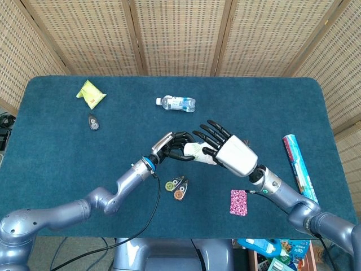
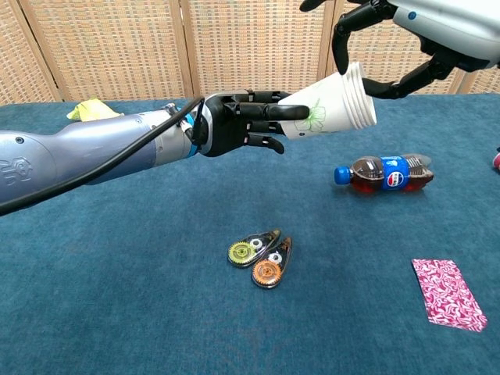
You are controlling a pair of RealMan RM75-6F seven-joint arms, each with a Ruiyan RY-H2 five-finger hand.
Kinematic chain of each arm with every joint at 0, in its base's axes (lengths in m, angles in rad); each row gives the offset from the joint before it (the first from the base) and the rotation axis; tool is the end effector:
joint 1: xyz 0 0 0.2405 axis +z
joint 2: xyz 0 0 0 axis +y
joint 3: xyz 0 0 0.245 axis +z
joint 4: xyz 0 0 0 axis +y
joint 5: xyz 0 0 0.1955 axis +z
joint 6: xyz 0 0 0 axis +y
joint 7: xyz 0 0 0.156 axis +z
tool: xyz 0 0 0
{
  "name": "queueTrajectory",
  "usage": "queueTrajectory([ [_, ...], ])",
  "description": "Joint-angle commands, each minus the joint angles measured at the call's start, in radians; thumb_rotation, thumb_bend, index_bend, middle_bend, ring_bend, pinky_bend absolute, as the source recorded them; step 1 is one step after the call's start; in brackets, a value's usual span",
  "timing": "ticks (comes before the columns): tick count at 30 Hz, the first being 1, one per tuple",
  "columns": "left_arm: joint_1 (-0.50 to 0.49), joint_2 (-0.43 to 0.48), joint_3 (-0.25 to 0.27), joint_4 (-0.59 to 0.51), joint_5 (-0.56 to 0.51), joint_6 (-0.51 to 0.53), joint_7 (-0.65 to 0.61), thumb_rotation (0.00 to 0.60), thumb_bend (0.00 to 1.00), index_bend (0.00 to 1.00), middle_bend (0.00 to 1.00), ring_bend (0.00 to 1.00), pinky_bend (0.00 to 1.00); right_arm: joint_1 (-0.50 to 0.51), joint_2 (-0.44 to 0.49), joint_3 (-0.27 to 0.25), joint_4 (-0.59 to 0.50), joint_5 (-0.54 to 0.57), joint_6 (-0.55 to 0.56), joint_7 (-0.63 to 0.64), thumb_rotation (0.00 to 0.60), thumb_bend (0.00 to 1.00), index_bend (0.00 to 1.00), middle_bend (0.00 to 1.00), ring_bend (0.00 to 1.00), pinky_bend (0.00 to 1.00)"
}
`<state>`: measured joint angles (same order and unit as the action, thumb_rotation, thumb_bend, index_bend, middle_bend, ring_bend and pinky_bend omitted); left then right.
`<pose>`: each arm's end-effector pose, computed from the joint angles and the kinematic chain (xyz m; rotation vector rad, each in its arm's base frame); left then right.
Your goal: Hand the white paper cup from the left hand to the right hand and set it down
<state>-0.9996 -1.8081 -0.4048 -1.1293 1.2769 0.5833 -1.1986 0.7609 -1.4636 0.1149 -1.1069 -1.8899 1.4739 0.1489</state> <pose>-0.0270 0.3886 -0.0772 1.2482 2.4035 1.5010 -0.1102 -0.3404 0.0814 1.9801 -0.1468 1.5039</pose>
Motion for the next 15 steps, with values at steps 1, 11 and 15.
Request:
queueTrajectory([
  [1,0.0,0.0,0.0,0.0,0.001,0.0,-0.001,0.6,0.17,0.54,0.51,0.48,0.55,0.003,0.001,-0.004,-0.001,0.001,0.001,-0.005,0.6,0.54,0.58,0.23,0.13,0.15],
  [11,0.001,-0.002,0.004,0.001,0.008,0.001,-0.006,0.6,0.17,0.54,0.51,0.48,0.55,0.01,-0.006,-0.018,0.012,0.003,0.004,-0.031,0.6,0.57,0.63,0.23,0.13,0.15],
  [15,0.0,-0.004,0.004,0.003,0.01,0.002,-0.008,0.6,0.17,0.54,0.51,0.48,0.55,0.01,-0.008,-0.022,0.017,0.007,0.009,-0.036,0.6,0.58,0.65,0.23,0.13,0.16],
])
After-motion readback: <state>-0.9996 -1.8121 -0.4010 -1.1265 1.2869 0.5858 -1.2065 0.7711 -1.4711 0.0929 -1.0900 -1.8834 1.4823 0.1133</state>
